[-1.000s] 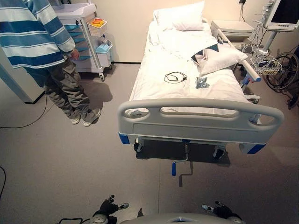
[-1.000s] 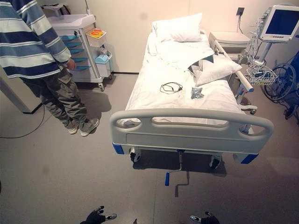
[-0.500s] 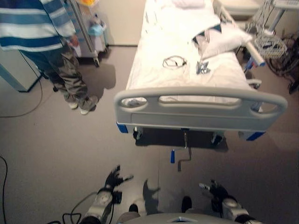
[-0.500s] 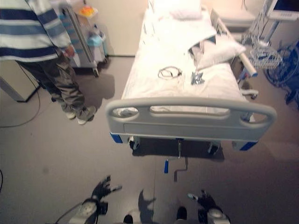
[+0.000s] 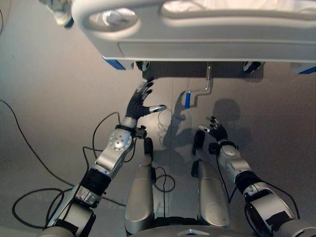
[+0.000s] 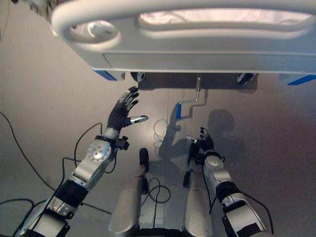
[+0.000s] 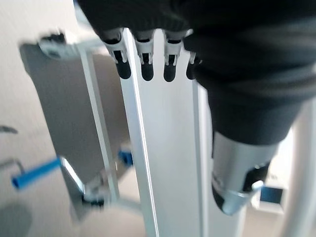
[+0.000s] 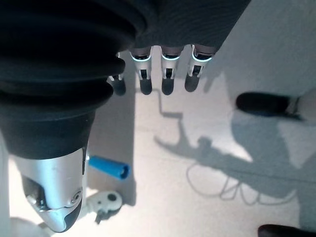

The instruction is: Raise the hospital bed

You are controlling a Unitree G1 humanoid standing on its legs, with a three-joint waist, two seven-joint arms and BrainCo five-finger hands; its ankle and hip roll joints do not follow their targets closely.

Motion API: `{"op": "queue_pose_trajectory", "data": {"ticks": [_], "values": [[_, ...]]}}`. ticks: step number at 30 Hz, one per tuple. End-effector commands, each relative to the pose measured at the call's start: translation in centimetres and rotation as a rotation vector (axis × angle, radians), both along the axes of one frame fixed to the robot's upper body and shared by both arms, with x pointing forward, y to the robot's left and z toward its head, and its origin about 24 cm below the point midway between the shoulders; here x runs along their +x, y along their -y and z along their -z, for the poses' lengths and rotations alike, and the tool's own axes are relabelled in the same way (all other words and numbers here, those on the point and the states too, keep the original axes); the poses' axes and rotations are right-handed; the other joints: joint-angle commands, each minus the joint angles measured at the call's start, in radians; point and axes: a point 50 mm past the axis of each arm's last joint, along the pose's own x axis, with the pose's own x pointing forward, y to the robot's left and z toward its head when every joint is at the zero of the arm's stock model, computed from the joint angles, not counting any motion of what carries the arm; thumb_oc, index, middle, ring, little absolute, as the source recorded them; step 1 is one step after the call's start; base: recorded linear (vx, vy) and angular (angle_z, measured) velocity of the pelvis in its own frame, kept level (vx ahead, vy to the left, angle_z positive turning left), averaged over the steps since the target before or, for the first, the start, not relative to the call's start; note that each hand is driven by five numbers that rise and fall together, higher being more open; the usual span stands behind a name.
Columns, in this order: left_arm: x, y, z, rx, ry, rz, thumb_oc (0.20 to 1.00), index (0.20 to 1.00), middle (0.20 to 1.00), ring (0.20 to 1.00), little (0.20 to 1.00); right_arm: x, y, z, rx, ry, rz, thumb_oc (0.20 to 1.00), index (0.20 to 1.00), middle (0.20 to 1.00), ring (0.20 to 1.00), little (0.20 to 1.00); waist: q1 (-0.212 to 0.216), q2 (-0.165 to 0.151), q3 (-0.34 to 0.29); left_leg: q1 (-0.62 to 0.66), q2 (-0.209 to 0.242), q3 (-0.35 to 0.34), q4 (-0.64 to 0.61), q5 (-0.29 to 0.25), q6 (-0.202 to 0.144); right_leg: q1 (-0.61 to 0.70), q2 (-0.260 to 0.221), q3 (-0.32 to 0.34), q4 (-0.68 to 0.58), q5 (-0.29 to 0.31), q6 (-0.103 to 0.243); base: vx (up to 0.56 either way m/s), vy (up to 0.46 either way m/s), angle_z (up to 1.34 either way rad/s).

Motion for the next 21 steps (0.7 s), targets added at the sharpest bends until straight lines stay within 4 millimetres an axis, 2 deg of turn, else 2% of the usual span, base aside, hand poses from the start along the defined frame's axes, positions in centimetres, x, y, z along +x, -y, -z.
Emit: {"op": "queue_pose_trajectory", "data": {"ticks": [1,3,6,8,9,10,11,12,14,15,21], "values": [[-1.3,0.3,-2.8,-0.030,0.148,0.042,1.000,1.000,1.000,1.000,1.000,0.5,-1.0,-2.3,0.072,0.139,-0.011,1.000,1.000,1.000,1.000,1.000,-0.008,-0.025,-0.022,-0.071,-0.030,-0.012,0.051,0.008,0.057,-0.021,-0.035,0.043,0.125,-0.108,0.096,-0.08,-0.003,0.02],[-1.7,0.9,-4.7,-0.036,0.223,0.076,1.000,1.000,1.000,1.000,1.000,1.0,-1.7,-3.9,0.103,0.205,-0.029,1.000,1.000,1.000,1.000,1.000,-0.008,-0.027,-0.022,-0.129,-0.027,-0.011,0.057,0.012,0.060,-0.093,-0.035,0.045,0.152,-0.109,0.095,-0.07,-0.014,-0.04],[-2.1,1.3,-5.7,-0.050,0.263,0.093,1.000,1.000,1.000,1.000,1.000,1.3,-2.3,-4.8,0.151,0.240,-0.035,1.000,1.000,1.000,1.000,1.000,-0.008,-0.027,-0.022,-0.168,-0.026,-0.015,0.068,0.011,0.061,-0.132,-0.039,0.046,0.172,-0.115,0.094,-0.03,-0.012,0.00],[-2.6,1.5,-7.4,-0.068,0.324,0.111,1.000,1.000,1.000,1.000,1.000,1.6,-3.2,-6.3,0.224,0.302,-0.057,1.000,1.000,1.000,1.000,1.000,-0.009,-0.031,-0.022,-0.228,-0.029,-0.021,0.086,0.009,0.064,-0.188,-0.044,0.046,0.194,-0.117,0.095,-0.01,-0.017,0.00],[-2.6,1.5,-7.3,-0.068,0.321,0.112,1.000,1.000,1.000,1.000,1.000,1.6,-3.1,-6.3,0.224,0.300,-0.057,1.000,1.000,1.000,1.000,1.000,-0.010,-0.031,-0.022,-0.227,-0.030,-0.022,0.090,0.003,0.064,-0.187,-0.046,0.045,0.201,-0.125,0.095,0.00,-0.044,0.06],[-3.1,1.4,-8.3,-0.053,0.367,0.125,1.000,1.000,1.000,1.000,1.000,1.9,-3.5,-7.5,0.258,0.339,-0.068,1.000,1.000,1.000,1.000,1.000,-0.008,-0.030,-0.022,-0.258,-0.030,-0.027,0.095,0.004,0.061,-0.207,-0.052,0.035,0.203,-0.126,0.096,0.01,-0.025,0.09],[-3.1,1.4,-8.4,-0.053,0.367,0.125,1.000,1.000,1.000,1.000,1.000,2.0,-3.5,-7.5,0.258,0.339,-0.068,1.000,1.000,1.000,1.000,1.000,-0.009,-0.030,-0.022,-0.259,-0.031,-0.027,0.096,0.004,0.061,-0.208,-0.052,0.035,0.203,-0.126,0.096,0.00,-0.040,0.15],[-3.5,1.4,-9.2,-0.056,0.396,0.151,1.000,1.000,1.000,1.000,1.000,2.0,-4.1,-8.6,0.291,0.380,-0.110,1.000,1.000,1.000,1.000,1.000,-0.008,-0.035,-0.022,-0.284,-0.031,-0.030,0.100,0.005,0.061,-0.232,-0.052,0.030,0.208,-0.126,0.097,0.00,-0.016,0.13],[-3.6,1.3,-9.4,-0.063,0.402,0.154,1.000,1.000,1.000,1.000,1.000,2.0,-4.4,-9.0,0.309,0.391,-0.131,1.000,1.000,1.000,1.000,1.000,-0.007,-0.036,-0.022,-0.295,-0.031,-0.032,0.101,0.006,0.059,-0.242,-0.054,0.025,0.207,-0.123,0.097,0.01,-0.013,0.14],[-3.9,1.3,-9.8,-0.075,0.410,0.165,1.000,1.000,1.000,1.000,1.000,2.3,-4.9,-10.3,0.345,0.425,-0.167,1.000,1.000,1.000,1.000,1.000,-0.002,-0.038,-0.022,-0.321,-0.032,-0.037,0.103,0.009,0.057,-0.259,-0.056,0.021,0.203,-0.120,0.098,0.02,-0.010,0.09],[-4.3,1.3,-10.3,-0.054,0.419,0.192,1.000,1.000,1.000,1.000,1.000,3.0,-6.3,-12.6,0.427,0.464,-0.246,1.000,1.000,1.000,1.000,1.000,0.013,-0.046,-0.022,-0.348,-0.034,-0.043,0.094,0.013,0.052,-0.276,-0.060,0.007,0.191,-0.113,0.098,0.03,-0.004,0.08]]}}
